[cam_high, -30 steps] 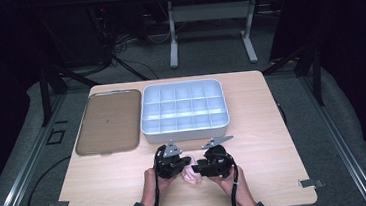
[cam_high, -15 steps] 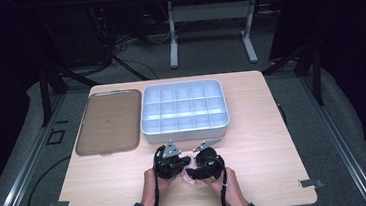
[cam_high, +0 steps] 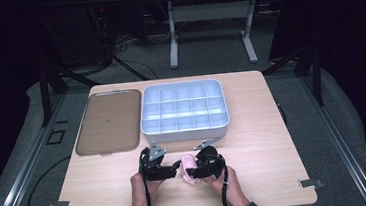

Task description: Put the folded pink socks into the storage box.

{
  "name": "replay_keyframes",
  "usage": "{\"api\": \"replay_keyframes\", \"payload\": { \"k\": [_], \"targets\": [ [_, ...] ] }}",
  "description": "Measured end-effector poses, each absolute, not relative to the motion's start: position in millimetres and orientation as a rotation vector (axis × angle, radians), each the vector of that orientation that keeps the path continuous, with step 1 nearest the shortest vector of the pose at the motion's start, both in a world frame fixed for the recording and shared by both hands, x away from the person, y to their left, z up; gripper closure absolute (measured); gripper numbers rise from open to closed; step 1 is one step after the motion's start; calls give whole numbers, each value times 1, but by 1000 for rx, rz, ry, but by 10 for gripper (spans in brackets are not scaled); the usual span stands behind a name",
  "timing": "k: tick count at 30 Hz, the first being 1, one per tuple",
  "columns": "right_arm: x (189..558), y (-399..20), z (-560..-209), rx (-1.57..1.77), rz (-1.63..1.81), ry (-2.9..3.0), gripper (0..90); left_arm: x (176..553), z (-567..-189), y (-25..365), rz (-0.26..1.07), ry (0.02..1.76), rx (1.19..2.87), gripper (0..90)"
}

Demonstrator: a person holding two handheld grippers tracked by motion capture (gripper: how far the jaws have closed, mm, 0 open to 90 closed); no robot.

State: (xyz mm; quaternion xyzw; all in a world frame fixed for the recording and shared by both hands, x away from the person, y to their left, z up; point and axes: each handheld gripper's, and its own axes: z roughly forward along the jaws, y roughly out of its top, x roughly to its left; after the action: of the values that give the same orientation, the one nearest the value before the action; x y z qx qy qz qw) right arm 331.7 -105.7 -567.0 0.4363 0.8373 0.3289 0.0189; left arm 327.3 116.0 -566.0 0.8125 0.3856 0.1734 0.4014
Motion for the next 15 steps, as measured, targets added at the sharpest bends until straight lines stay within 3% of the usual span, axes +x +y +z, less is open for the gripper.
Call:
{"api": "replay_keyframes", "payload": {
  "k": [6, 15],
  "targets": [
    [333, -105, -567, 1352, 1019, 2615, 488, 311, -572, 144, 481, 1057, 2049, 163],
    [335, -97, -560, 1319, 916, 2658, 559, 299, -588, 152, 481, 1087, 2090, 154]
  ]
}}
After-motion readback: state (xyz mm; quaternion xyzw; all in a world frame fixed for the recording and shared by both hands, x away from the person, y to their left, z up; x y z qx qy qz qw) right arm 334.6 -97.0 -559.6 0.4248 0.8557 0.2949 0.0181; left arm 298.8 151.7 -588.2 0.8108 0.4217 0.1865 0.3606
